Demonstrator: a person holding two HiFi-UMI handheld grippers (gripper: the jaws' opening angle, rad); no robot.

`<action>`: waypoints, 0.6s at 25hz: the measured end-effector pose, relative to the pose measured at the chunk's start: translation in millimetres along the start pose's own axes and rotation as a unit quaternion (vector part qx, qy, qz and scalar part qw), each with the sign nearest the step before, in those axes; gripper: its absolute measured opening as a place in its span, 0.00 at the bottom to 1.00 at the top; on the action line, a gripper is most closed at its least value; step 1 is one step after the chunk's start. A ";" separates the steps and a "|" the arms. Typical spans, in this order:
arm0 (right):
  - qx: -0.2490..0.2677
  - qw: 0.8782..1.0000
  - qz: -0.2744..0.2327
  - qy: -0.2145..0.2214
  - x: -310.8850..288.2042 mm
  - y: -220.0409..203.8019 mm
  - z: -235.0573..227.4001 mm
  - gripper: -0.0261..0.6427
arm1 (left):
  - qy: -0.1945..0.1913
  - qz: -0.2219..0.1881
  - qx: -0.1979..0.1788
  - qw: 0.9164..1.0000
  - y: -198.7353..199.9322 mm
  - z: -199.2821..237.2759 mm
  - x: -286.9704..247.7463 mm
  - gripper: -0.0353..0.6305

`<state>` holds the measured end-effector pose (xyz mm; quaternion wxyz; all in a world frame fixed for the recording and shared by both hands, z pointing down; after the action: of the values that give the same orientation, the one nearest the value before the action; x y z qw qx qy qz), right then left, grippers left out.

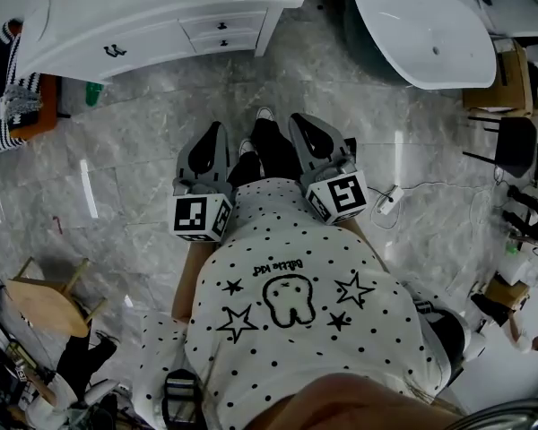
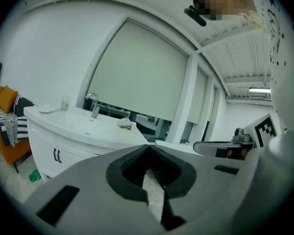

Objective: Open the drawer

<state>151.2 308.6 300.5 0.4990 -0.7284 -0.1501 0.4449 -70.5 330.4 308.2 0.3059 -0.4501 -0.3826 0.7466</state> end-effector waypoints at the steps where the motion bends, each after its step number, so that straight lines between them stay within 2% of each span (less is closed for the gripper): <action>1: -0.001 1.000 0.002 0.001 -0.1 -0.3 0.3 0.06 | 0.003 -0.001 0.001 1.000 -0.9 0.0 1.7 0.06; 5: 0.003 1.000 0.003 0.008 -3.5 7.3 -3.9 0.06 | 0.023 -0.011 0.009 1.000 3.6 0.9 6.0 0.06; 8: 0.010 1.000 0.010 0.015 -16.7 17.2 -20.7 0.06 | 0.035 -0.012 0.016 0.999 11.9 1.6 -10.4 0.06; 15: 0.015 1.000 0.007 0.025 -40.7 34.4 -61.1 0.06 | 0.040 -0.011 0.001 0.999 29.3 -5.7 -53.3 0.06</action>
<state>169.4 229.7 297.6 0.5102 -0.7329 -0.1253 0.4322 -46.9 274.1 305.0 0.3294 -0.4753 -0.3742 0.7250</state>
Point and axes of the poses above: the fingertips, and each gripper's own axes: x backward along the fingers, z to its left, y out of its top, the point moved 9 cm from there along x, backward along the fingers, and after that the axes turned 14 degrees about z, right-handed, at the moved point
